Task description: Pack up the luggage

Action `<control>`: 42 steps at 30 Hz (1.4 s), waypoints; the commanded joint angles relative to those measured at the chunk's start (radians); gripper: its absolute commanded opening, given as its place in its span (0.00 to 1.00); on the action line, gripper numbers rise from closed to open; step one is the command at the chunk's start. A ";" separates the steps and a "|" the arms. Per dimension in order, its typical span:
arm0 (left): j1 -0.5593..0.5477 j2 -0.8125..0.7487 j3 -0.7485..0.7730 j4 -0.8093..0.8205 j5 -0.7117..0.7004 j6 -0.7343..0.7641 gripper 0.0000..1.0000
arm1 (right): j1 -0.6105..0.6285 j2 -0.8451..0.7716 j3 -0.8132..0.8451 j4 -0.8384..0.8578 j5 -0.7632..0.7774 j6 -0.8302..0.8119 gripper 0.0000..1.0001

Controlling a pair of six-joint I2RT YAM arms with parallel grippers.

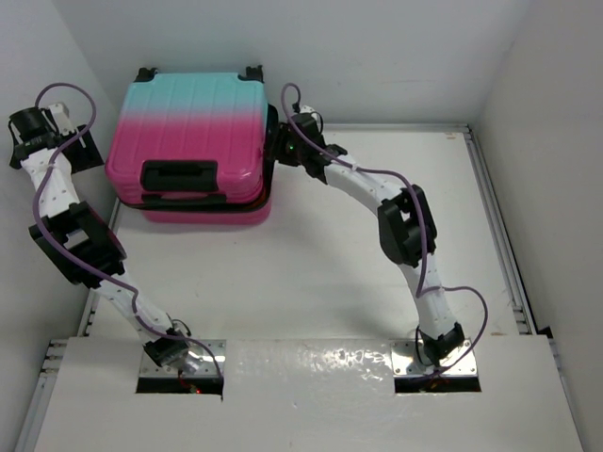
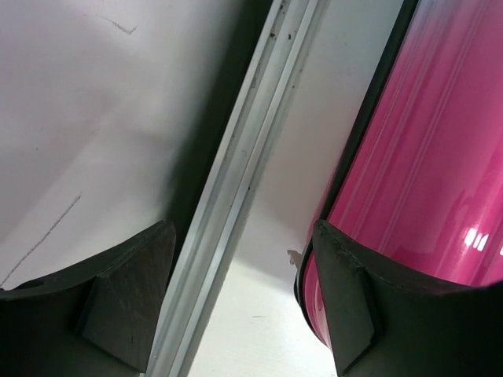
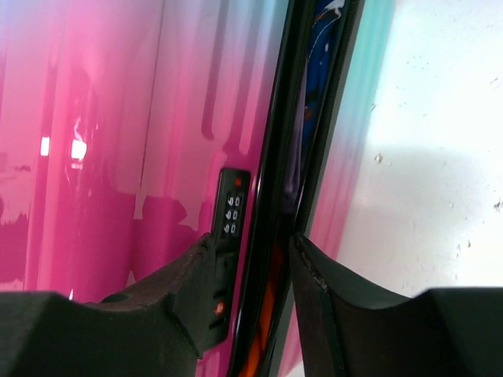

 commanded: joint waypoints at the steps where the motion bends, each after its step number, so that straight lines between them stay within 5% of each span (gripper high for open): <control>1: 0.007 -0.068 -0.006 0.035 0.009 0.012 0.68 | 0.047 0.063 -0.021 -0.099 -0.014 0.009 0.41; 7: 0.007 -0.074 -0.032 0.044 0.008 0.019 0.68 | 0.047 -0.050 -0.268 0.048 0.012 0.061 0.37; 14: 0.008 -0.066 -0.029 0.042 0.020 0.012 0.68 | 0.054 0.034 -0.164 -0.005 -0.079 0.048 0.37; 21: 0.009 -0.078 -0.046 0.042 0.041 0.031 0.68 | 0.092 0.195 0.128 -0.306 0.092 -0.048 0.40; 22: 0.009 -0.086 -0.050 0.052 0.048 0.022 0.68 | 0.093 0.220 0.152 -0.339 0.066 -0.022 0.38; 23: 0.009 -0.089 -0.051 0.055 0.055 0.017 0.68 | 0.094 0.235 0.158 -0.338 0.046 -0.003 0.21; 25: 0.012 -0.094 -0.026 0.046 0.101 0.003 0.68 | 0.095 0.212 0.088 -0.312 0.041 0.041 0.00; 31: 0.045 -0.105 0.080 0.007 0.183 0.006 0.69 | 0.023 -0.115 -0.406 -0.071 0.073 0.025 0.00; 37: 0.048 -0.134 0.094 0.024 0.262 0.014 0.70 | -0.136 -0.400 -0.808 0.015 -0.020 -0.271 0.00; 42: 0.021 -0.140 0.106 0.010 0.263 0.046 0.70 | -0.261 -0.711 -1.096 -0.004 -0.267 -0.636 0.00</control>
